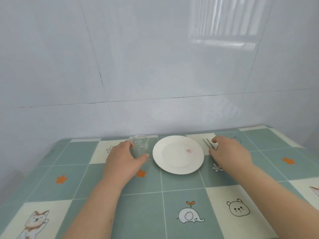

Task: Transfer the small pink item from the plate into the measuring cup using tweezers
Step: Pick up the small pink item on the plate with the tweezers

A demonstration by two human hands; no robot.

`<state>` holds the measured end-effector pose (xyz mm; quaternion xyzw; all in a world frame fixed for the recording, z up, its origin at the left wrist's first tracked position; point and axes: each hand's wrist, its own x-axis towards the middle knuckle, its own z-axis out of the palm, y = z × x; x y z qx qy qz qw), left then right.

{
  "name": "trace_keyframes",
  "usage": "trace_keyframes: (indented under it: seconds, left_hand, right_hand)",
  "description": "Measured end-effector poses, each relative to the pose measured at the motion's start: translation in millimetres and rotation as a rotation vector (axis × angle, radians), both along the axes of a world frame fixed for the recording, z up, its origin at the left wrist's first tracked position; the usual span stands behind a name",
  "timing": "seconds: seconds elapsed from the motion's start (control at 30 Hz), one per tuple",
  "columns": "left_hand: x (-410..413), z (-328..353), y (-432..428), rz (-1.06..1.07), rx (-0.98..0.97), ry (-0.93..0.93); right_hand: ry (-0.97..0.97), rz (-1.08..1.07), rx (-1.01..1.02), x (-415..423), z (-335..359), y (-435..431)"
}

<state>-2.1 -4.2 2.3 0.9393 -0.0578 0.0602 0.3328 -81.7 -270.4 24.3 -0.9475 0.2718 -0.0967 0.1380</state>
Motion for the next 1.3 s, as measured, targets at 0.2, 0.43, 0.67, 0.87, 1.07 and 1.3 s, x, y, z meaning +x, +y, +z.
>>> trace_keyframes:
  seconds: [0.2,0.43,0.67,0.87,1.07,1.3]
  left_hand:
    - [0,0,0,-0.001,-0.01,-0.038]
    - [0,0,0,0.001,-0.008,-0.068]
    - [0,0,0,0.004,-0.011,-0.063]
    - [1,-1,0,0.002,-0.022,-0.058]
    - [2,-2,1,0.0,-0.02,-0.049]
    - [3,-2,1,-0.003,-0.016,-0.053]
  right_hand:
    - [-0.1,0.045,0.086,-2,9,2]
    - [-0.227,0.135,0.085,-6,28,15]
    - [-0.188,0.188,0.057,-8,28,25]
    - [-0.156,0.222,-0.218,-7,19,22]
    - [-0.173,0.219,-0.45,-1,14,23]
    - [-0.152,0.227,-0.532,4,8,27]
